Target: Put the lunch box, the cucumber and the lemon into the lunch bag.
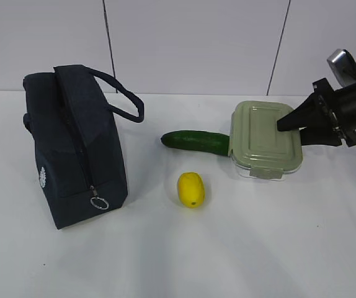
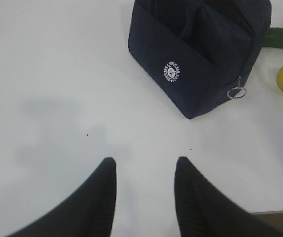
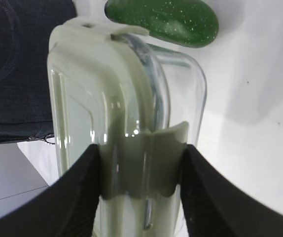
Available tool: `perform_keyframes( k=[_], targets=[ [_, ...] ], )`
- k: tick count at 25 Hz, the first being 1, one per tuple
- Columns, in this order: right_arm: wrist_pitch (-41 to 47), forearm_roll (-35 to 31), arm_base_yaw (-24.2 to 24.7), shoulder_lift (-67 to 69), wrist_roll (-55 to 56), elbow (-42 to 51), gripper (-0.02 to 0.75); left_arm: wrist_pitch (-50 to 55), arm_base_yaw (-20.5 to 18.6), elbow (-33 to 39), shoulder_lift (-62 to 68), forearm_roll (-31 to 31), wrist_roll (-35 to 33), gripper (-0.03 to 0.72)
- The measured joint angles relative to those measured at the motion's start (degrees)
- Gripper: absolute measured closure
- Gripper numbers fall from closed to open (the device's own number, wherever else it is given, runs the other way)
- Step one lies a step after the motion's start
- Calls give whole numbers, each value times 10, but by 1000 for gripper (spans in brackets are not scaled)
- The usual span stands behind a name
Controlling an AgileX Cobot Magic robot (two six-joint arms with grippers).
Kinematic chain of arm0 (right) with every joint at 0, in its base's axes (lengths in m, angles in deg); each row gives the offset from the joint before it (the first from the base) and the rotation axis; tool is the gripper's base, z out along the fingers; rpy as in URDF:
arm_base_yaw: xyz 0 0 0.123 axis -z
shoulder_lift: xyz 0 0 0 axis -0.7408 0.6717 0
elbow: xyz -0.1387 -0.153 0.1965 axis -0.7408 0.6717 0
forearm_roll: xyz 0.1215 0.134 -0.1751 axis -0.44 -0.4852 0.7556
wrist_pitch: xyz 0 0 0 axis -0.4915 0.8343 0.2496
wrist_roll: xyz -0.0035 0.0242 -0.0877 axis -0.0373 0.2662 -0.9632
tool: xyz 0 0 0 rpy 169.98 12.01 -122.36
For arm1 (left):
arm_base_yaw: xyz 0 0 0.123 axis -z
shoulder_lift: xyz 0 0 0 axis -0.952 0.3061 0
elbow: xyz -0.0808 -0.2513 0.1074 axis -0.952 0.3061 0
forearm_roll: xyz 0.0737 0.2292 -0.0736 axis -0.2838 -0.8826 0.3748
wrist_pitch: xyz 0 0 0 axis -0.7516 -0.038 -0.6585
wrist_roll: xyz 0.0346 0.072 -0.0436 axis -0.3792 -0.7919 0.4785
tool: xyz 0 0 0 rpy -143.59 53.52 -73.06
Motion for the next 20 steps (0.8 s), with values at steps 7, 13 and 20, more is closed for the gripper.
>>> perform_keyframes(
  k=[7,13,20],
  targets=[
    [0,-8,-3,-3,2,0,365,3,0,-43,54,6,0,412],
    [0,-16,-24,-4,2,0,365,-46,0,-69,130,42,0,412],
    [1,-22,-26,-13,4,0,365,-121,0,-72,243,87,0,412]
  ],
)
